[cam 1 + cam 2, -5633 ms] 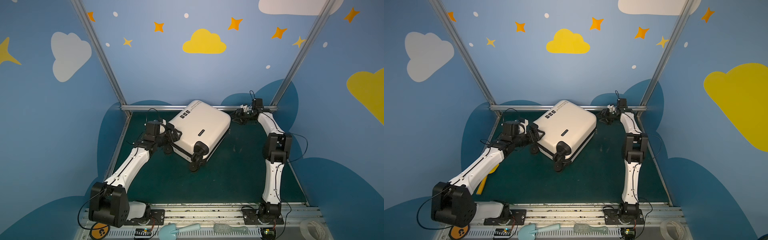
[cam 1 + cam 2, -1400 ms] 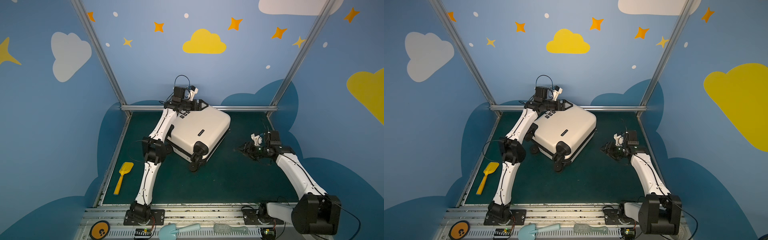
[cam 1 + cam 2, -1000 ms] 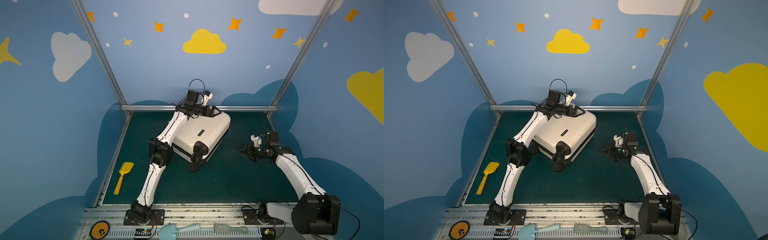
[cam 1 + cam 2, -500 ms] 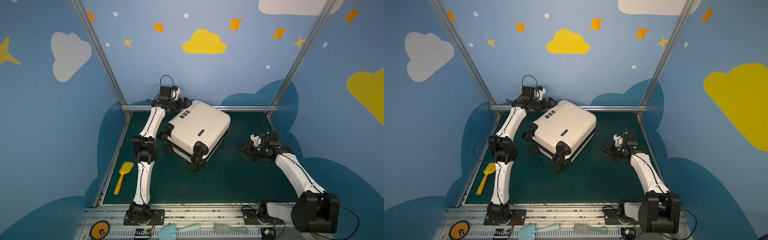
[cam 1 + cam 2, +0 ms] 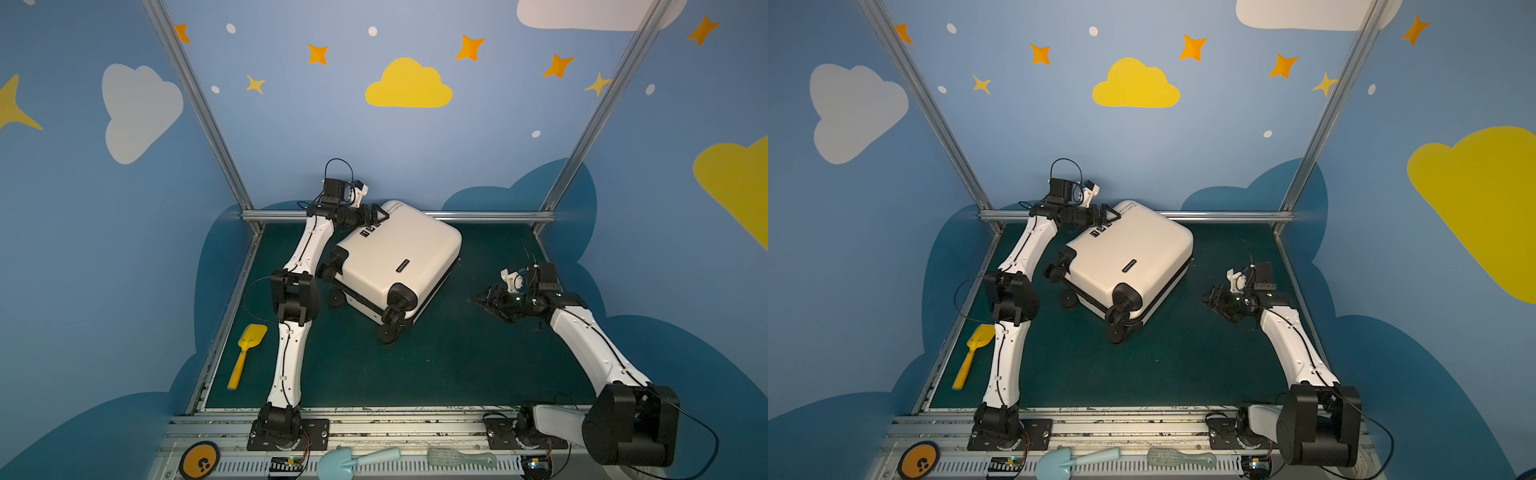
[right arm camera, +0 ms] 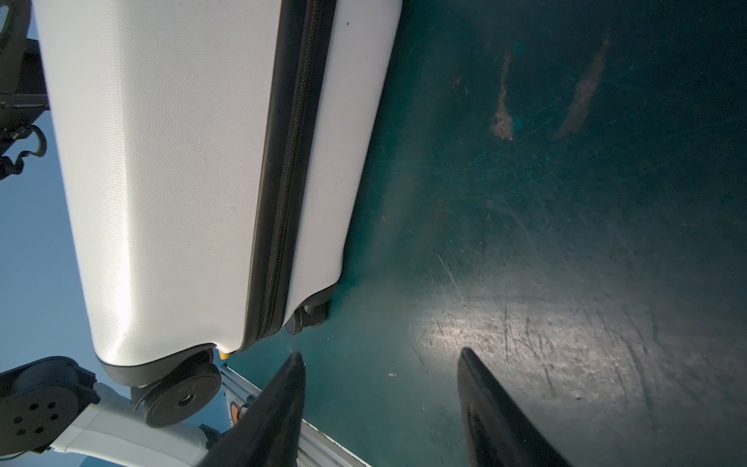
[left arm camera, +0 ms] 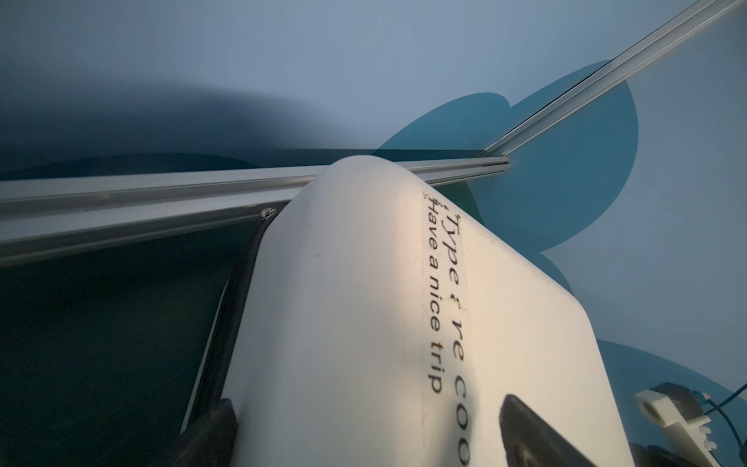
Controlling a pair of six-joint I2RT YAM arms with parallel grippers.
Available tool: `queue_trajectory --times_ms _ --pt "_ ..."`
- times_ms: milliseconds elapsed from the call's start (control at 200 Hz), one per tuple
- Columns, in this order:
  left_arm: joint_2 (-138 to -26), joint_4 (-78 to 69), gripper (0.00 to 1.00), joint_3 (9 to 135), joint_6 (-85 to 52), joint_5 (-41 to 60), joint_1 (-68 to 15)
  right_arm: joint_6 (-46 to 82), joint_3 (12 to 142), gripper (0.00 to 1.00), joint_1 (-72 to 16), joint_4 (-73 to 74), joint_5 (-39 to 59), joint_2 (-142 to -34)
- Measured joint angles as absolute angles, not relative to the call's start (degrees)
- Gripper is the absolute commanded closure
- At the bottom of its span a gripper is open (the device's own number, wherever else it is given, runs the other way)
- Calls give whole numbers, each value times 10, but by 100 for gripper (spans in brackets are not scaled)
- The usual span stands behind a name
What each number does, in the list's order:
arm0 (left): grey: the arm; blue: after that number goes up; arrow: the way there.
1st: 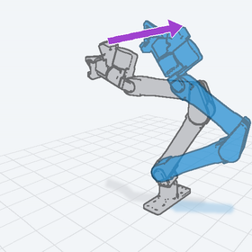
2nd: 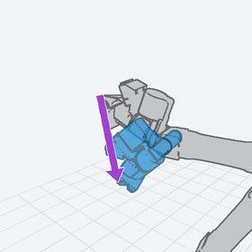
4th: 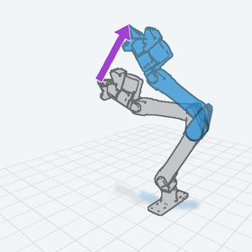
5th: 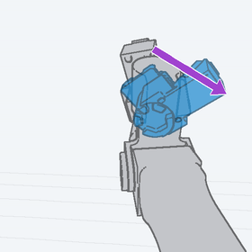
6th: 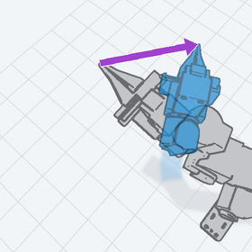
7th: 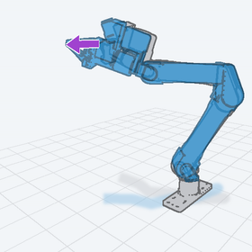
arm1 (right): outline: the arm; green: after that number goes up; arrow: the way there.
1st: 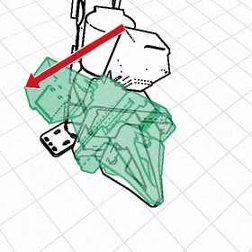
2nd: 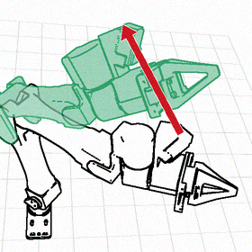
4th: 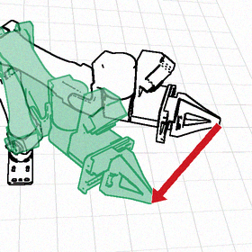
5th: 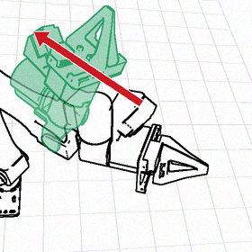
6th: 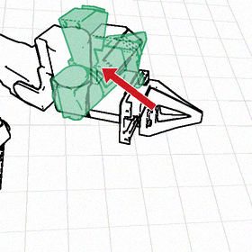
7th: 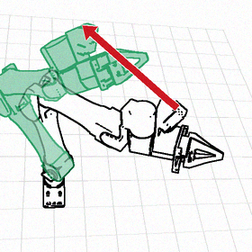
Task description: Pack the luggage
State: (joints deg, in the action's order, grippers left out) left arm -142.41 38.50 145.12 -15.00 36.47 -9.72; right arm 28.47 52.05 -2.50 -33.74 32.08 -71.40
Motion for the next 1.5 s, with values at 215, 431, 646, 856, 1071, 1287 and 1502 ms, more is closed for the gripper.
queue_trajectory --times_ms 215,431,646,856,1071,1287,1502 --pt "-1426 363 0 1451 -141 365 -127 284 519 40 -25 -337 319 -714" --pt "-1431 345 0 1451 -136 388 -197 285 508 40 -24 -340 311 -714" --pt "-1433 337 0 1450 -143 400 -236 286 489 40 -14 -384 295 -708" --pt "-1419 320 0 1425 -191 375 -231 287 468 40 -16 -370 296 -692" --pt "-1333 325 0 1324 -220 344 -207 301 445 41 -55 -377 279 -655" --pt "-1166 301 0 1162 -236 311 -173 331 404 41 -150 -370 262 -576" --pt "-1008 235 0 958 -274 289 -131 392 357 43 -266 -336 211 -522"
